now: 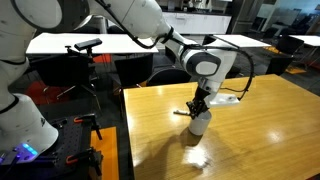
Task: Move the mug to the right side of the table
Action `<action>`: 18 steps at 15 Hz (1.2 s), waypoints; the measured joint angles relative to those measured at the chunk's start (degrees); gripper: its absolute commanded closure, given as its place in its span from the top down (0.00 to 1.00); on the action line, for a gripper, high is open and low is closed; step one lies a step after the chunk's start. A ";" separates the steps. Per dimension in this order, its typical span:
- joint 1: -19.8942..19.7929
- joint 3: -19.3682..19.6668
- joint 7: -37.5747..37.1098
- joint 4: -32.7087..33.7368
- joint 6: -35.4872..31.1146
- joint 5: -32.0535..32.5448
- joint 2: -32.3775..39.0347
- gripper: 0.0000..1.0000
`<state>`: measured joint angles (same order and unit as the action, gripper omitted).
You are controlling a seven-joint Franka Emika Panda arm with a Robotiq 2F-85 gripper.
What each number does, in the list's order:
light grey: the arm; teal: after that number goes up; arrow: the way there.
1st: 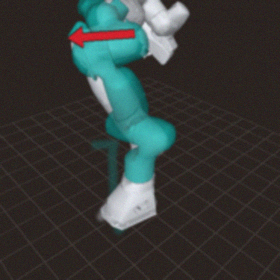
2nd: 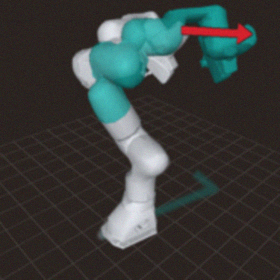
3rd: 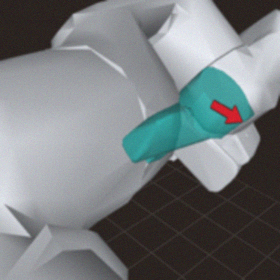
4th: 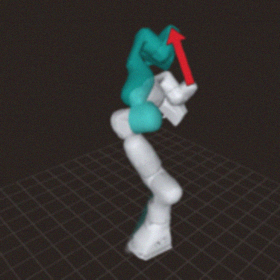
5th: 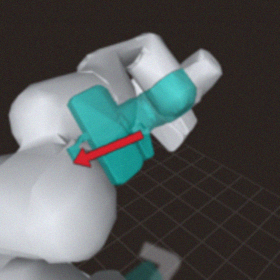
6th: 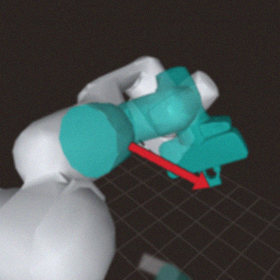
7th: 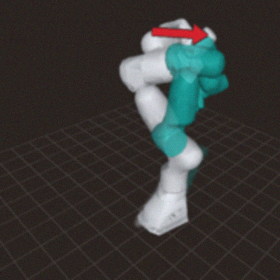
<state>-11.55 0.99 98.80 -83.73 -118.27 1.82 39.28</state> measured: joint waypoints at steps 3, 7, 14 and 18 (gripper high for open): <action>0.00 0.00 0.00 -0.75 -0.60 0.00 -0.38 0.03; 0.00 -0.06 0.06 -1.98 -1.17 0.00 -1.08 0.03; -0.01 -0.62 0.17 -5.40 -1.17 0.00 -3.33 0.03; 0.00 -0.68 1.16 -7.62 -1.48 0.00 -4.73 0.03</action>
<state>-11.55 0.31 99.95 -91.35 -119.75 1.82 34.55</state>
